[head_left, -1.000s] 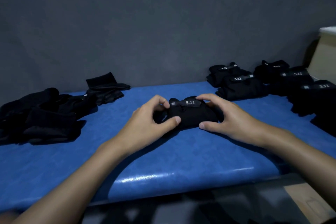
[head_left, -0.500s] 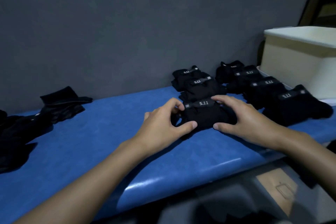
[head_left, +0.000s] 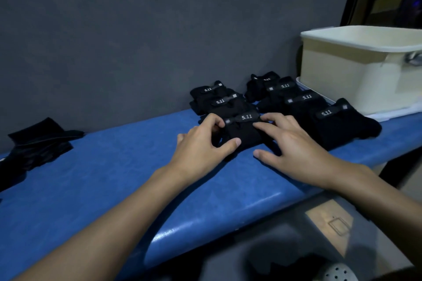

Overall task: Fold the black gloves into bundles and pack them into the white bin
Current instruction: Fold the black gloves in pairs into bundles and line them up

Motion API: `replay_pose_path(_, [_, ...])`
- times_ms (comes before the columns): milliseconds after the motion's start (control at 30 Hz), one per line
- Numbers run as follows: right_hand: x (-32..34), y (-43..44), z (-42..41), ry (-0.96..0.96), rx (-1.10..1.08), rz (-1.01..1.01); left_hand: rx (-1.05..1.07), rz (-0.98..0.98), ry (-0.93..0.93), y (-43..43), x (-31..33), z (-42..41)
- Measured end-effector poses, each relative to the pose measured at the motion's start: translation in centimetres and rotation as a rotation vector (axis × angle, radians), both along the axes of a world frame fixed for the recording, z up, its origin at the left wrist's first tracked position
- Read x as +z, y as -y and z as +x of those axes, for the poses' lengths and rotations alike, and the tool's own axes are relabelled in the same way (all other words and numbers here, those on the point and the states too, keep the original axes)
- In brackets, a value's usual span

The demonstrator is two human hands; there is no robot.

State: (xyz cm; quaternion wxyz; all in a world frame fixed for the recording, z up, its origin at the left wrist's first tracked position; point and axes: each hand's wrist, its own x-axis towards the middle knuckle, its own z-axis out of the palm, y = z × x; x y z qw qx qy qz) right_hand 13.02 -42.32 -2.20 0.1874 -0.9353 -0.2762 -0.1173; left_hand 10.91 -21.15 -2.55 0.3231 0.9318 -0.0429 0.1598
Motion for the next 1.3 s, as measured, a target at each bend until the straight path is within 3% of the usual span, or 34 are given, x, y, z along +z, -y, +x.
replay_pose_path(600, [-0.3, -1.2, 0.6, -0.103, 0.025, 0.012, 0.044, -0.028, 0.022, -0.4, -0.1, 0.1])
replay_pose_path(1000, [1.1, -2.0, -0.4, -0.011, -0.005, 0.05, -0.008, 0.028, 0.042, -0.8, 0.5, -1.0])
replay_pose_path(1167, [2.5, -3.2, -0.6, 0.019, -0.132, 0.031, 0.022, 0.019, 0.036, -2.4, 1.1, -2.0])
replay_pose_path(1300, [3.1, -4.6, -1.0, 0.029, -0.075, 0.069, 0.042, 0.02, 0.044, -3.6, 1.7, -2.9])
